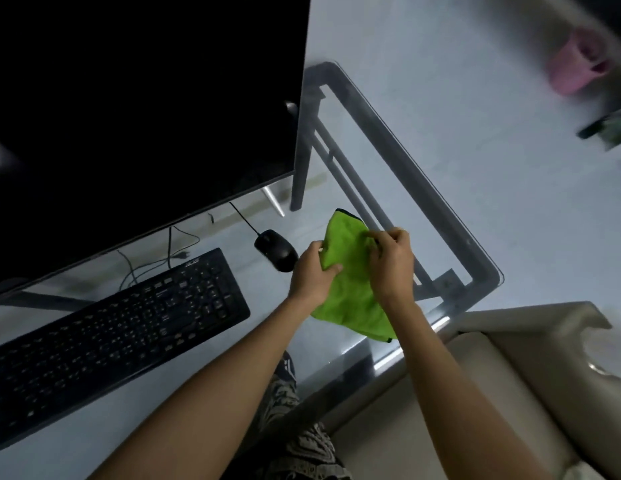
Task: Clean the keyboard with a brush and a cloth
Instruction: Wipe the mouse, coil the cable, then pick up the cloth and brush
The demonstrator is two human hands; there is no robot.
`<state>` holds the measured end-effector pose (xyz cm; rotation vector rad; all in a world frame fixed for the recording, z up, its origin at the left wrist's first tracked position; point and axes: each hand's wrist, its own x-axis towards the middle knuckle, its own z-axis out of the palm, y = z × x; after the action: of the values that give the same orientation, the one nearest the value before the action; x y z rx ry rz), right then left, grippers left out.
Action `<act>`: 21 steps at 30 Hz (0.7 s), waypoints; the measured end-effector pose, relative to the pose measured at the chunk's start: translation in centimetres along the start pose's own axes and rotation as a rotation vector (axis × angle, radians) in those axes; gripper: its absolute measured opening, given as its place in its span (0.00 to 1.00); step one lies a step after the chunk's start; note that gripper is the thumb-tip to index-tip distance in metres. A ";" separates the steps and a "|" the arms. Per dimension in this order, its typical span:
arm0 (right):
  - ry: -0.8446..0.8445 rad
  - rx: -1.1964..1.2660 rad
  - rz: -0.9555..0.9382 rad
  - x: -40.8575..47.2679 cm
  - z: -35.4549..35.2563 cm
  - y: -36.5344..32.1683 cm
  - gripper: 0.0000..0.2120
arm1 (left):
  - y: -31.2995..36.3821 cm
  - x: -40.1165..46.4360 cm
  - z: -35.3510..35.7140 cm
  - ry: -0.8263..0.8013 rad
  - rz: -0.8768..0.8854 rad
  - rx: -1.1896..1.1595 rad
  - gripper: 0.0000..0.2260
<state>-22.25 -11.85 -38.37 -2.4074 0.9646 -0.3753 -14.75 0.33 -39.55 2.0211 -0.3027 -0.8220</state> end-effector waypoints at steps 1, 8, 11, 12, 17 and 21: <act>-0.014 -0.011 -0.005 -0.1 0.1 0.0 0.15 | -0.2 -0.1 -0.1 0.025 0.035 0.029 0.22; 0.051 -0.106 -0.062 -0.6 0.7 -1.8 0.21 | -1.0 -2.8 -5.3 0.166 0.224 0.004 0.12; 0.065 -0.019 -0.175 -1.5 1.2 -5.2 0.20 | -2.4 -4.8 -10.6 0.314 0.261 0.045 0.09; 0.056 0.008 -0.243 -2.1 1.7 -6.6 0.20 | -3.3 -5.6 -12.6 0.360 0.257 0.059 0.08; -0.192 0.092 -0.476 -5.7 5.6 -12.7 0.21 | -9.2 -9.9 -22.4 0.607 0.169 0.114 0.08; -0.412 0.078 -0.491 -8.0 7.6 -15.8 0.33 | -14.0 -13.9 -27.4 0.810 0.068 0.089 0.09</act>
<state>-15.79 6.17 -36.43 -2.4898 0.1736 -0.0720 -8.57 33.17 -34.88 2.2298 0.0606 0.0926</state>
